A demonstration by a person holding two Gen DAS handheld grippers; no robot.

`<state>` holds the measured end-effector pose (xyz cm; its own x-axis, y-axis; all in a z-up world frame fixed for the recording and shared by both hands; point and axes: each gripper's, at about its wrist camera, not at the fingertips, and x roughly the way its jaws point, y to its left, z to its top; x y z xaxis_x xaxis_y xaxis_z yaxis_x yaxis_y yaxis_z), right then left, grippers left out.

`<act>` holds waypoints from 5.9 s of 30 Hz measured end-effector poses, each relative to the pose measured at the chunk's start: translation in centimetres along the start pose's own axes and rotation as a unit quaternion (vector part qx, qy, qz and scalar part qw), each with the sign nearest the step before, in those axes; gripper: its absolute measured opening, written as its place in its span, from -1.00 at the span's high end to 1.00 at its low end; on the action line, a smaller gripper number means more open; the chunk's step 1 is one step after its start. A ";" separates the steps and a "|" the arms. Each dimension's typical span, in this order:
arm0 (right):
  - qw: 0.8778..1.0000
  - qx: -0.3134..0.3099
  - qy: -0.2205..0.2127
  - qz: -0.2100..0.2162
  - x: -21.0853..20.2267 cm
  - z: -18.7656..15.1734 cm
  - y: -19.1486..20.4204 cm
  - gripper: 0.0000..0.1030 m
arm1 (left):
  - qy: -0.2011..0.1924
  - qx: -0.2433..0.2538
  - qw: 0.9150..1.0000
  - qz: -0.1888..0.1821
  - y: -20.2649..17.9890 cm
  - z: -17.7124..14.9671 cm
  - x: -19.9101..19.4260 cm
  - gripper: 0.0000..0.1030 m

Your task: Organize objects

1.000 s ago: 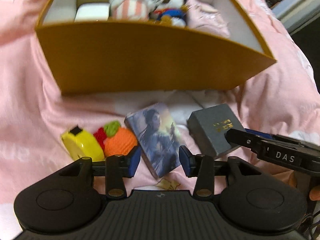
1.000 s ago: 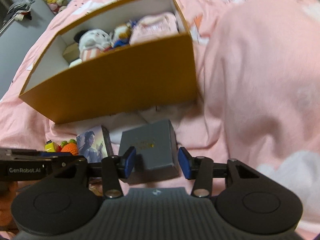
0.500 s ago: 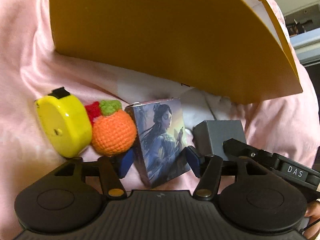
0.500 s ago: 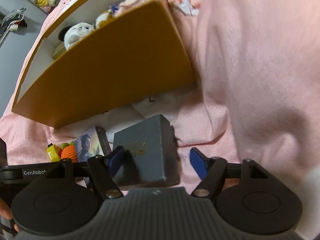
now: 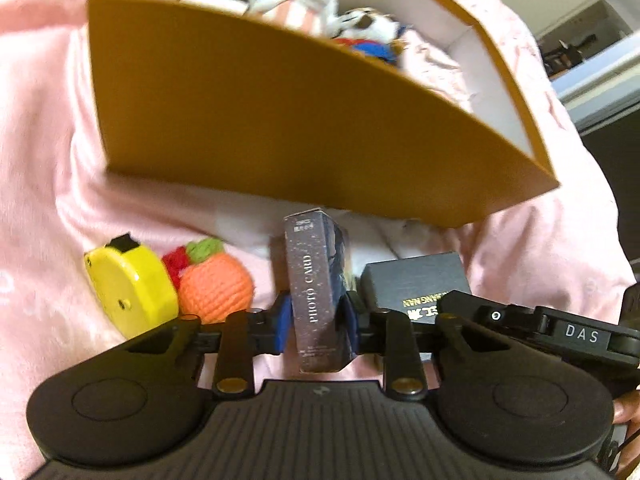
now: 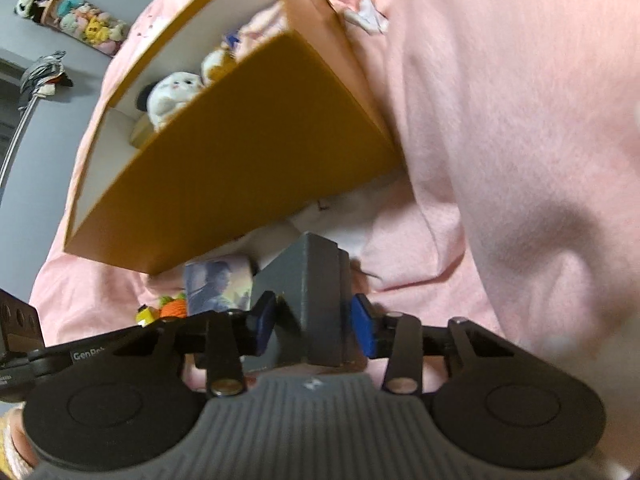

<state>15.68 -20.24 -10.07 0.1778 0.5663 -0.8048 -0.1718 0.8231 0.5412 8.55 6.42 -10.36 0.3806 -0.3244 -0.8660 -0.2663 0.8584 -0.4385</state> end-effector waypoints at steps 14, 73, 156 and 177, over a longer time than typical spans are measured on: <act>0.994 -0.075 -0.077 -0.013 -5.5 0.0 3.2 0.19 | -0.026 0.030 0.999 -0.036 -1.7 0.5 -3.9 0.52; 0.995 -0.091 0.016 -0.040 8.8 9.3 13.8 0.18 | -0.175 0.012 0.984 0.024 0.7 11.1 -9.6 0.52; 0.953 -0.257 -0.013 -0.160 3.8 11.3 11.5 0.23 | -0.016 0.051 0.998 0.040 -2.3 13.6 -0.7 0.48; 0.939 -0.292 0.039 -0.177 6.5 11.1 11.8 0.49 | -0.023 0.068 0.997 0.041 -1.4 12.9 0.0 0.50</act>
<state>25.58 -6.43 -6.21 0.2561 0.2378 -0.9370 -0.6220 0.7825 0.0286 20.35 10.32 -6.58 0.4041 -0.2352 -0.8839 -0.1762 0.9282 -0.3276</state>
